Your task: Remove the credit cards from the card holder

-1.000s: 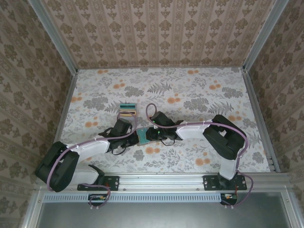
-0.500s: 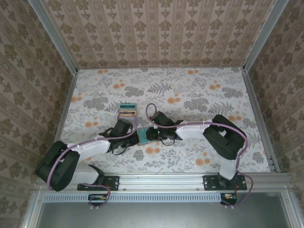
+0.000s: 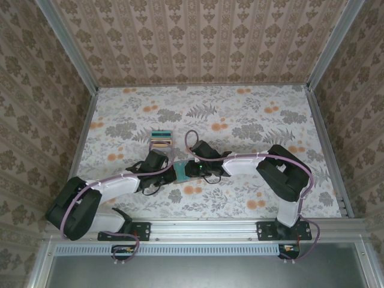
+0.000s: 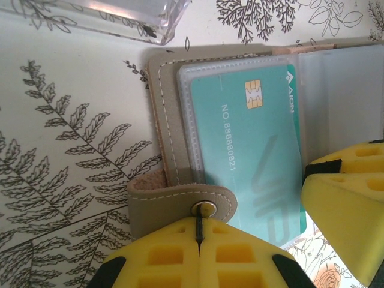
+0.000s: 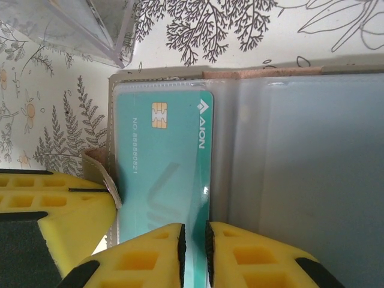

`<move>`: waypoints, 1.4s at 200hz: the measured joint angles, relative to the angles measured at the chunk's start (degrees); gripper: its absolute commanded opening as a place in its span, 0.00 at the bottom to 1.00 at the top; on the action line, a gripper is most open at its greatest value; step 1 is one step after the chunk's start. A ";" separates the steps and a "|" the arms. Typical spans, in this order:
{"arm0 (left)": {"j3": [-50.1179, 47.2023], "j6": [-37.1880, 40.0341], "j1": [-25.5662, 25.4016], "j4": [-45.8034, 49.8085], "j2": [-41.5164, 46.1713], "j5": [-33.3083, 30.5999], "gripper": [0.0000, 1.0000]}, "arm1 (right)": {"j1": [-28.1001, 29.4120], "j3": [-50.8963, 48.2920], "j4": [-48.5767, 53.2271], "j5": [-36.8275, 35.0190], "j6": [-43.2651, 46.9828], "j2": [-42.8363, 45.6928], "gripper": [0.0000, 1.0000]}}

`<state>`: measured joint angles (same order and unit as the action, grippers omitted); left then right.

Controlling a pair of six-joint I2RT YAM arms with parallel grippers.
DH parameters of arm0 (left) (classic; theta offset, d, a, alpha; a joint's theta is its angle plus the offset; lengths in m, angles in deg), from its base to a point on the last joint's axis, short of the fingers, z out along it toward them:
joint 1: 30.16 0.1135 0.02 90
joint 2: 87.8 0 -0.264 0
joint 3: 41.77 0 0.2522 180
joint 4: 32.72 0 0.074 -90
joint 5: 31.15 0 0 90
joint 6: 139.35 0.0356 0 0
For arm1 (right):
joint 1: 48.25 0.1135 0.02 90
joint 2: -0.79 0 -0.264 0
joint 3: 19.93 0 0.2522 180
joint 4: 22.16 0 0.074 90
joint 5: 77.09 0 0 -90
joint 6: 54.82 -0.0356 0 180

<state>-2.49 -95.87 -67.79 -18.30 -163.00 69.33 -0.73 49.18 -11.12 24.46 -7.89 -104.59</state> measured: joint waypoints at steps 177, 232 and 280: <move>0.09 0.00 -0.28 -0.33 -0.24 -0.02 0.00 | -0.52 -0.15 -0.35 0.98 -0.35 0.22 0.14; 0.13 0.00 -0.28 -0.24 -0.24 -0.07 0.00 | -1.22 -1.31 -1.95 1.97 -1.11 0.22 0.00; 0.26 -0.02 -0.33 0.11 -0.26 -0.48 0.00 | -2.23 -3.56 -4.76 2.29 -1.79 0.87 0.00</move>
<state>-2.23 -95.89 -68.12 -18.19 -163.26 68.85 -2.95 45.62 -15.89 26.75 -9.68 -103.72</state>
